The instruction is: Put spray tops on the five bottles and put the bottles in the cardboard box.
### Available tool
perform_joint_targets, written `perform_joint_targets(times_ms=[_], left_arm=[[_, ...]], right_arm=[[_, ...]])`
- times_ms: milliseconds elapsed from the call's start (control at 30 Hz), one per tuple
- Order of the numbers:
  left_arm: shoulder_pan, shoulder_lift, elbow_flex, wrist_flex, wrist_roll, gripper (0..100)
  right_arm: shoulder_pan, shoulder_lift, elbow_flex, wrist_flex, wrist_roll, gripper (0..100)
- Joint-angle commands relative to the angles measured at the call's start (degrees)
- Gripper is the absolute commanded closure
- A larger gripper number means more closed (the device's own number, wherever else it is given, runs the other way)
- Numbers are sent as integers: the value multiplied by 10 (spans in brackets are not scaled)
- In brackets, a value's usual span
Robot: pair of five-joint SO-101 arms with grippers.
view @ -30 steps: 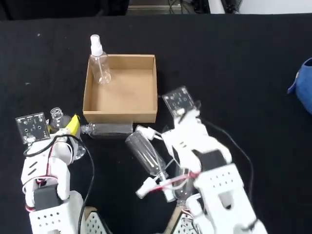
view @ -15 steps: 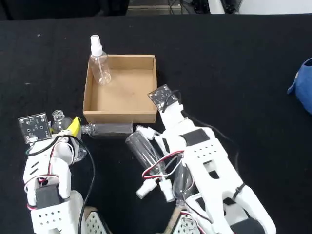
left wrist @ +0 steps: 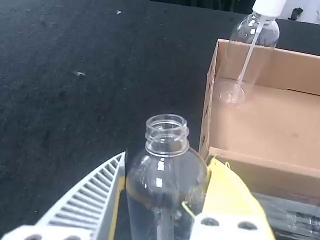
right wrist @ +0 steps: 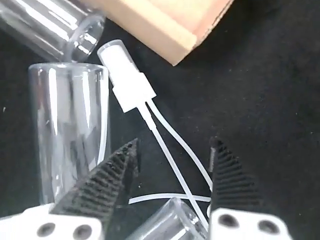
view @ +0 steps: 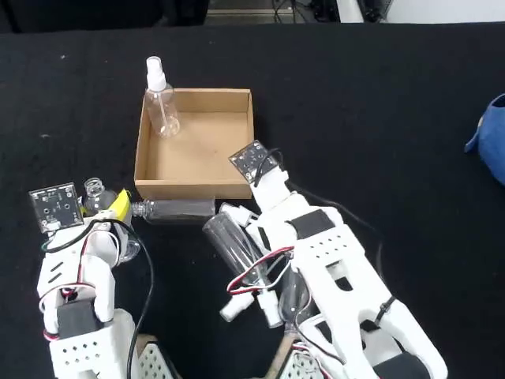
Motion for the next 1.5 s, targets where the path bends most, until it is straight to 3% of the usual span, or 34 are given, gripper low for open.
perform_joint_targets(times_ms=[0, 267, 567, 667, 867, 1067, 1167, 1267, 1467], left_arm=[[7, -10, -6, -12, 4, 970], [7, -10, -6, -12, 4, 970], [4, -10, -6, -9, 4, 970], [3, -10, -6, -8, 4, 970], [3, -10, -6, -8, 4, 970], [3, -10, -7, -8, 4, 970], [2, -10, -7, -8, 4, 970], [2, -10, -7, -8, 4, 970], [2, -10, -6, -8, 4, 970]], right_arm=[[-8, 6, 8, -56, 5, 818], [-8, 6, 52, -127, 38, 819], [1, 7, 64, -126, 74, 819], [62, 1, 46, -98, 90, 819], [209, 6, -71, 56, 95, 819], [346, 1, -56, 63, 113, 819], [398, 5, -53, 65, 77, 819], [415, 5, -52, 67, -7, 819], [346, 6, -50, 70, -250, 815]])
